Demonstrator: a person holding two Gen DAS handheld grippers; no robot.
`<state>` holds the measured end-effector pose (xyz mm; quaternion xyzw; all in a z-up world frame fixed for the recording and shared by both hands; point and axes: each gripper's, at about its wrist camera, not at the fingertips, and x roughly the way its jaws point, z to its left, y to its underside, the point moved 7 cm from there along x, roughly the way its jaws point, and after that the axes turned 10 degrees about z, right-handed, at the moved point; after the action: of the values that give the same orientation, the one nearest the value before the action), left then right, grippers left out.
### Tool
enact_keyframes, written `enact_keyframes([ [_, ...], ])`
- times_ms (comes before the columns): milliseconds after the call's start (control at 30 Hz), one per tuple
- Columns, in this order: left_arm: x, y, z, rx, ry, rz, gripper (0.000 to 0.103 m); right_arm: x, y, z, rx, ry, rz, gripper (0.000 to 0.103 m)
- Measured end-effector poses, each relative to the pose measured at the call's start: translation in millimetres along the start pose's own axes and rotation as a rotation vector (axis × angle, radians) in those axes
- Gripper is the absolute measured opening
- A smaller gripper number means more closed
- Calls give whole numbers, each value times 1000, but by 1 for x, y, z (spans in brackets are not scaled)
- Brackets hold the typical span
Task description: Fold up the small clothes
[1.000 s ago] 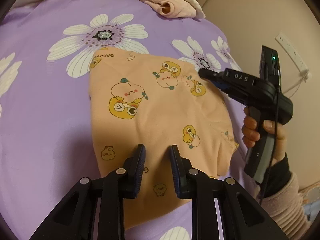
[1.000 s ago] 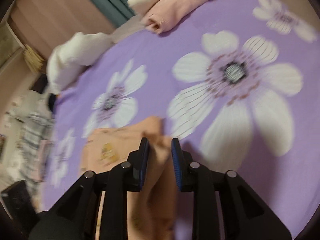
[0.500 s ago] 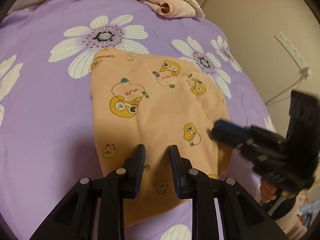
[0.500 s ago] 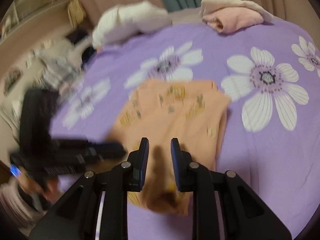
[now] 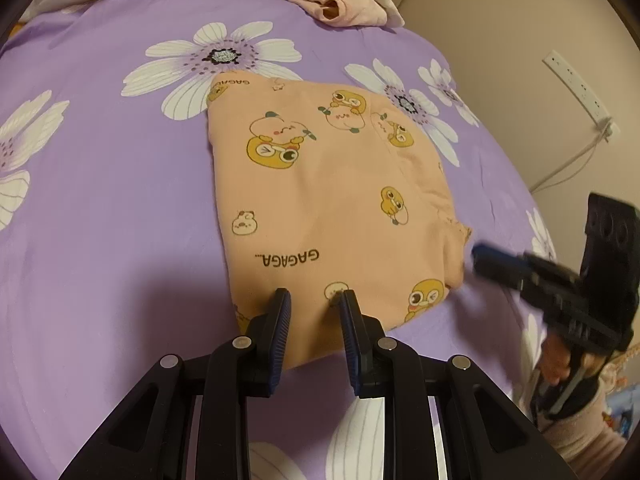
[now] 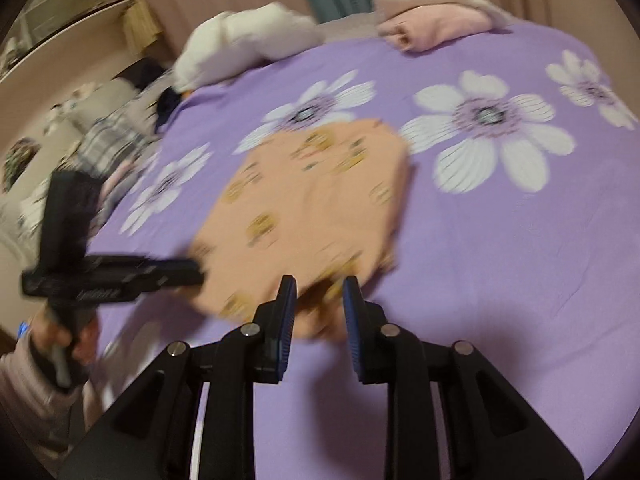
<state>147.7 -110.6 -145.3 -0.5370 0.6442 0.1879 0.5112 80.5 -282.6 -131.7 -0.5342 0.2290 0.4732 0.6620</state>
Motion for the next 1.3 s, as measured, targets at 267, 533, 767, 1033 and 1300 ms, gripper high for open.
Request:
enact_keyframes([
  [267, 0, 1, 1, -24, 13, 5, 23, 32, 11, 22, -103, 72, 33, 11],
  [533, 2, 0, 2, -16, 10, 10, 23, 22, 8, 3, -52, 43, 16, 3],
  [767, 0, 2, 2, -13, 5, 12, 23, 18, 8, -16, 8, 132, 14, 7],
  [1033, -3, -8, -6, 7, -18, -28, 23, 0, -18, 27, -70, -3, -91, 10],
  [1300, 5, -1, 1, 33, -22, -2, 23, 51, -1, 10, -26, 18, 50, 6],
])
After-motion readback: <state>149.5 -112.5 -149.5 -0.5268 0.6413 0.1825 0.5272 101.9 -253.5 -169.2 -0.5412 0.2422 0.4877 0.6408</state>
